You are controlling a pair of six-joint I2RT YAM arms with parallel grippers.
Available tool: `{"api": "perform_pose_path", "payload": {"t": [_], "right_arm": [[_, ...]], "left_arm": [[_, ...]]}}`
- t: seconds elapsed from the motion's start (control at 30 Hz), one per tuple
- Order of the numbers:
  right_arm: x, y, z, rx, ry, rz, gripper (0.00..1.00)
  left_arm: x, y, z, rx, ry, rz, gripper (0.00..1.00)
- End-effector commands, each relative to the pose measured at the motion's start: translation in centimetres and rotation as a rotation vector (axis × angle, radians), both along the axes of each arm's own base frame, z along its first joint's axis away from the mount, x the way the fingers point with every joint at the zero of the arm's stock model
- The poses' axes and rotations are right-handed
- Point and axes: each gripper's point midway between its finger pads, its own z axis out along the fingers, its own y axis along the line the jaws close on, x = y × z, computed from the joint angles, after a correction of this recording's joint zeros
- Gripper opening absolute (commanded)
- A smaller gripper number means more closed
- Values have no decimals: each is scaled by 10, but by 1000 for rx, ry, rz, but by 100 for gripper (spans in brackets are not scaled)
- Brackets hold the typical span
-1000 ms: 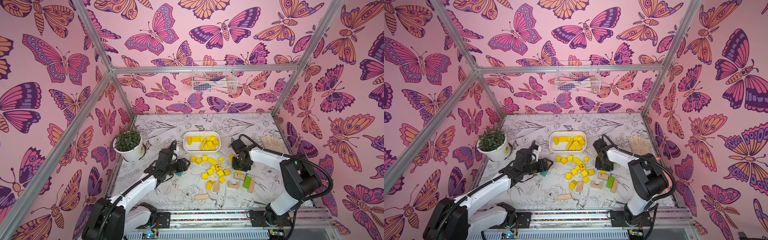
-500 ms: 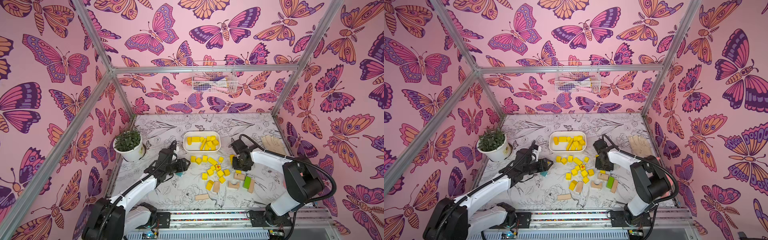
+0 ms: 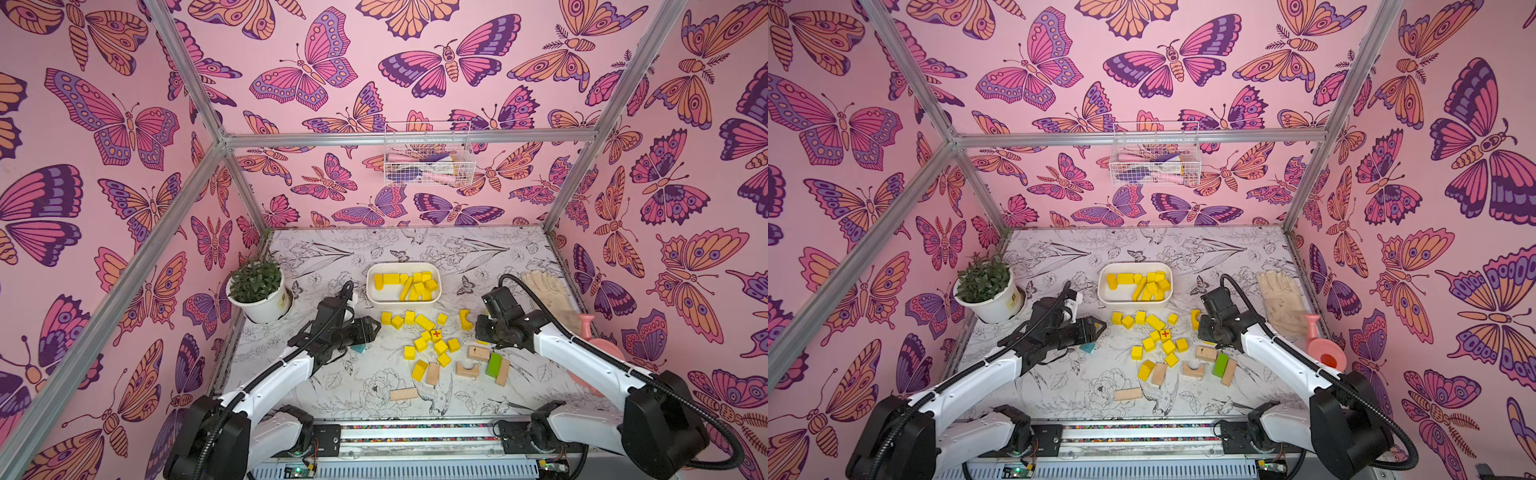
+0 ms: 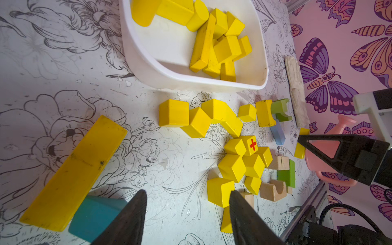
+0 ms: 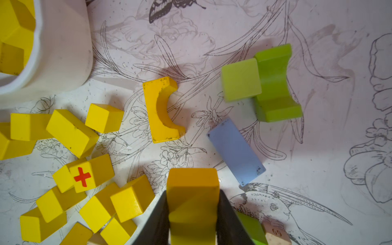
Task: Pick out the yellow building blocks
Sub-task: Pick up the building block from the center of the board, then place the building block in the storage box.
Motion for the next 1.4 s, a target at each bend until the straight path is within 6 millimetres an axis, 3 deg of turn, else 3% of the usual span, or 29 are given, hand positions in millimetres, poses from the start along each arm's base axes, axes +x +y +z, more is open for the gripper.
{"api": "perform_pose_path", "payload": {"t": [0.0, 0.37, 0.63, 0.93, 1.37], "right_arm": [[3, 5, 3, 8, -12, 15, 26], [11, 22, 8, 46, -13, 68, 27], [28, 53, 16, 79, -11, 129, 27], [65, 101, 46, 76, -31, 228, 27], [112, 137, 42, 33, 11, 260, 28]], "left_arm": [[0, 1, 2, -12, -7, 1, 63], [-1, 2, 3, -13, -12, 2, 62], [-1, 3, 4, -15, -15, 4, 63], [-1, 3, 3, -19, -13, 3, 63], [0, 3, 3, -26, -12, 4, 63]]}}
